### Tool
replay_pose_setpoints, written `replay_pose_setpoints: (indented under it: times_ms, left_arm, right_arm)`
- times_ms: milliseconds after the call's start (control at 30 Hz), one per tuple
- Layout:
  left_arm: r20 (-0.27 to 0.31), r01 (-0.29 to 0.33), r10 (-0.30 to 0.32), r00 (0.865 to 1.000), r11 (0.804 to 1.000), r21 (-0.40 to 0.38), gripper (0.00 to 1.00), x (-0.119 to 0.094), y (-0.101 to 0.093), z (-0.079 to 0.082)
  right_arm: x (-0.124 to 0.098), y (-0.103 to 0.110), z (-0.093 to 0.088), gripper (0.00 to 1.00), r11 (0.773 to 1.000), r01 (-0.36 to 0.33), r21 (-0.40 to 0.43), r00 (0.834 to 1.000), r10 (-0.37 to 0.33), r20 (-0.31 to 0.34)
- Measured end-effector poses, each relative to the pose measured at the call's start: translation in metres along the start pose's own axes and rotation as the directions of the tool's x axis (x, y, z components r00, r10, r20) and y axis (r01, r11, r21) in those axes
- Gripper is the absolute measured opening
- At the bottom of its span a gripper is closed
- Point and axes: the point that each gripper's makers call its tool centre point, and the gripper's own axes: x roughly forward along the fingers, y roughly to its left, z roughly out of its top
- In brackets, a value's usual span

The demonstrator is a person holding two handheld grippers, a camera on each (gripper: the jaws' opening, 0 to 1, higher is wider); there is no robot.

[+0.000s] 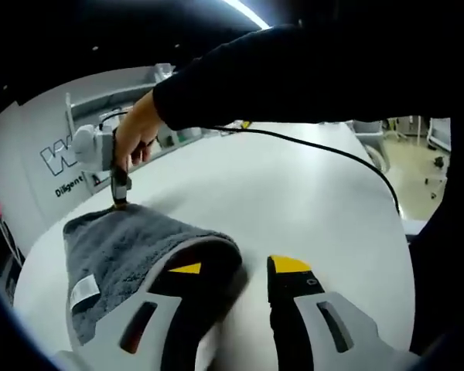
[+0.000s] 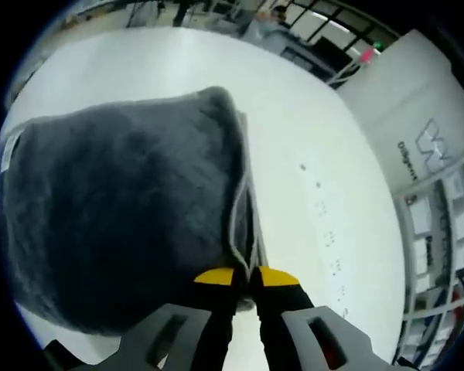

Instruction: Open the folded towel by lifting each exposed corner and separating the folded layers until the towel lies flat within the target outline without major curled edges

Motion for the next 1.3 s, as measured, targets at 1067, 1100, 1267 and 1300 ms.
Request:
replay_pose_setpoints:
  times_ms: [1067,1100,1267,1300]
  left_arm:
    - [0.065,-0.196,0.211,0.975,0.964,-0.179,1.0,-0.07,0.086,0.022]
    - [0.059,-0.226,0.24,0.969,0.957,-0.184,1.0,-0.074,0.097,0.02]
    - [0.099,-0.207,0.236,0.967,0.948,-0.24,1.0,-0.083,0.108,0.027]
    - [0.099,-0.209,0.239,0.966,0.948,-0.242,1.0,-0.084,0.11,0.026]
  right_arm:
    - [-0.134,-0.045,0.016,1.0,0.905,0.214,0.367,0.876,-0.345,0.338]
    - [-0.14,-0.042,0.015,1.0,0.894,0.197,0.402,0.872,-0.347,0.344]
    - [-0.183,-0.037,0.008,1.0,0.864,0.203,0.461,0.81,-0.413,0.417]
    - [-0.187,-0.038,0.006,1.0,0.859,0.215,0.465,0.802,-0.427,0.417]
